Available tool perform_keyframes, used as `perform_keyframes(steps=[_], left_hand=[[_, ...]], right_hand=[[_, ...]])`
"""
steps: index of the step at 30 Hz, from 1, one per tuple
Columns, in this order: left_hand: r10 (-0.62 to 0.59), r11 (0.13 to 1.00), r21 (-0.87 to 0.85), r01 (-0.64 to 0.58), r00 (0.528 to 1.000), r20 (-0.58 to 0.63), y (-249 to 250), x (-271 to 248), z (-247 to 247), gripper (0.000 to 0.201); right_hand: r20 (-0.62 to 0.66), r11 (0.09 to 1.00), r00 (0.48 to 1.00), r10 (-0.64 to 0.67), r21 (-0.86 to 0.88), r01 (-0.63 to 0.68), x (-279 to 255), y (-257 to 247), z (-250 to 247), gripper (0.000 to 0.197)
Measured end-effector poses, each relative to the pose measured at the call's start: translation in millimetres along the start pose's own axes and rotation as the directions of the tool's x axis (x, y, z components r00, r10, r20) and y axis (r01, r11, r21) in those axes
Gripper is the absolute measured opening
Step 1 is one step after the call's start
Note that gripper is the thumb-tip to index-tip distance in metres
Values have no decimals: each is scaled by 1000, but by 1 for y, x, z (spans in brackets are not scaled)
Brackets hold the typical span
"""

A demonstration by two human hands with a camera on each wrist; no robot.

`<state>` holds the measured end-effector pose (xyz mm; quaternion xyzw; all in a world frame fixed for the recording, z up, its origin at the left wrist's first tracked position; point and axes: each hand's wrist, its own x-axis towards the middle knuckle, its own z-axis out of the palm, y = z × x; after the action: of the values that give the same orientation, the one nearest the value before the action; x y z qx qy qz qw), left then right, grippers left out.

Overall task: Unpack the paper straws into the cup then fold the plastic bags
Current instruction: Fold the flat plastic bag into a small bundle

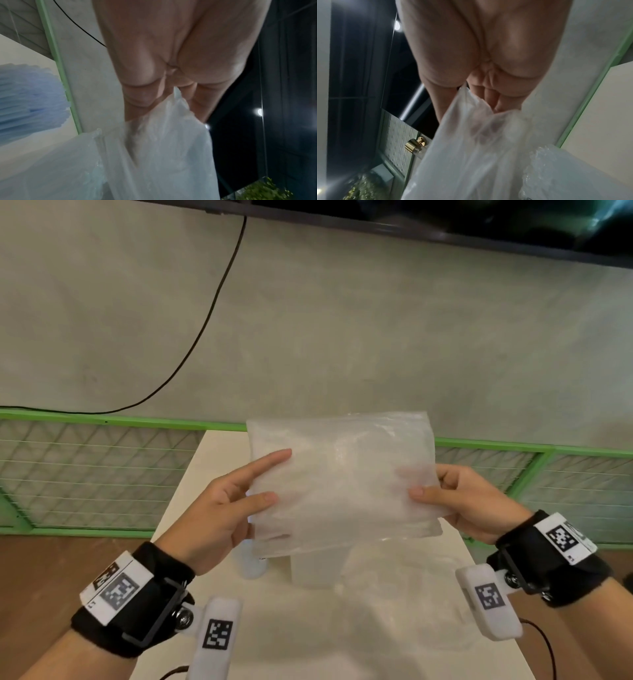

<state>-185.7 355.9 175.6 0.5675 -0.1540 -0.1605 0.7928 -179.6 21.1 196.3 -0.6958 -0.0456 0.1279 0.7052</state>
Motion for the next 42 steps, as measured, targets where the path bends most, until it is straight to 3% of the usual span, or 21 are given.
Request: perform_keyframes(steps=[3,7,11,13,17,23,27,29,32,36,38,40,42], left_hand=[[-41,997,68,37,997,58,2,0,-4,72],[39,994,98,-50,993,113,2,0,-5,93],[18,1000,-16,-15,981,193,10,-4,-9,82],[3,1000,-15,-1,991,137,11,-5,-9,73],[109,972,207,-108,994,6,10,-3,-8,60],[95,992,70,-104,987,128,10,-6,-13,92],[155,984,86,-157,987,29,10,-9,-7,91],[192,978,82,-191,981,-5,8,-10,-4,94],[271,962,49,-268,961,-50,6,-12,3,94],[318,943,136,-305,944,-91,-6,-8,22,95],[340,929,196,-315,934,-111,-13,-8,30,93],[366,916,219,-336,924,-114,-17,-11,31,89],[356,924,194,-331,928,-111,-15,-19,21,84]], right_hand=[[-4,999,1000,-7,-51,7,-2,-2,0,97],[88,995,996,27,-100,-18,-4,-8,0,66],[65,995,998,-8,-103,15,-3,-11,3,78],[50,995,998,-29,-93,34,-1,-12,2,76],[70,995,997,-44,-85,50,2,-13,-1,83],[66,992,993,-98,-78,103,0,-21,-2,85],[6,986,986,-166,36,166,-1,-24,4,85],[-32,951,980,-199,237,200,1,-17,6,82],[71,769,971,-226,625,133,3,7,23,85],[189,756,961,-202,654,30,7,36,74,102],[123,809,979,-161,585,59,9,33,99,89],[-18,843,994,-108,528,101,11,28,109,54],[-52,849,993,-104,516,116,10,28,106,39]])
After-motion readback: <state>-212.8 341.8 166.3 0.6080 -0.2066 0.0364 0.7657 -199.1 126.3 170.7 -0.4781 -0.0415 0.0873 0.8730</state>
